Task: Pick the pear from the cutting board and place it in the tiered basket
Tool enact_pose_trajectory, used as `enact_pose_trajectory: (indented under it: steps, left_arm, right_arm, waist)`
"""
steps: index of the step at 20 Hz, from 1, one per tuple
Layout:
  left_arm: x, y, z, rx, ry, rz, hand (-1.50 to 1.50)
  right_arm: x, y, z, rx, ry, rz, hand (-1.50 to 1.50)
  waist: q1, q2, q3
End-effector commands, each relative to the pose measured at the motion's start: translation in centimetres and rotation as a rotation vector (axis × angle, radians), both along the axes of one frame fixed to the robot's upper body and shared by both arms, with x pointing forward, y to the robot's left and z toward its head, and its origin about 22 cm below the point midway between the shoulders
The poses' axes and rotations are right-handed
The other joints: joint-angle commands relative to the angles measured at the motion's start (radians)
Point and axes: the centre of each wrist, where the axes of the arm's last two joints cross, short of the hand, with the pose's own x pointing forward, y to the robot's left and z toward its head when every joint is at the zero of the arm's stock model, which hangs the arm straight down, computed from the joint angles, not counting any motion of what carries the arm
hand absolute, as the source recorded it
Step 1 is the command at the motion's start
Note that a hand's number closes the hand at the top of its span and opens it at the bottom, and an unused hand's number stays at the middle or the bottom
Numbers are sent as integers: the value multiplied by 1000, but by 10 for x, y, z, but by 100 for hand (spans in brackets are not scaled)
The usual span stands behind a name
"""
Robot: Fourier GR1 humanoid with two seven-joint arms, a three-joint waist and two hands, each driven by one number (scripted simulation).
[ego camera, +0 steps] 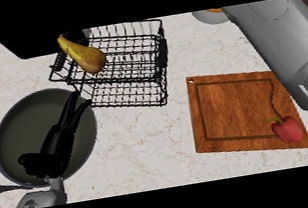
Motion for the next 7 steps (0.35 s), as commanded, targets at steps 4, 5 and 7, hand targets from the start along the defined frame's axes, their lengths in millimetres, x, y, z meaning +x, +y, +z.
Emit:
enact_pose_trajectory:
  steps: [4,5,7]
  left_arm:
    - [-7,11,-14,-4,99,50,0]
    - [-12,17,-22,13,96,54,0]
    - [-13,2,-21,8,91,59,0]
  right_arm:
    - [-27,-102,-13,16,-59,-24,-150]
    - [-33,-121,-19,5,-59,-21,-150]
    - [-48,-147,-14,-4,-31,15,-150]
  waist:
    - [-44,-2,-9]
    - [-48,1,-9]
    - [-56,-3,-9]
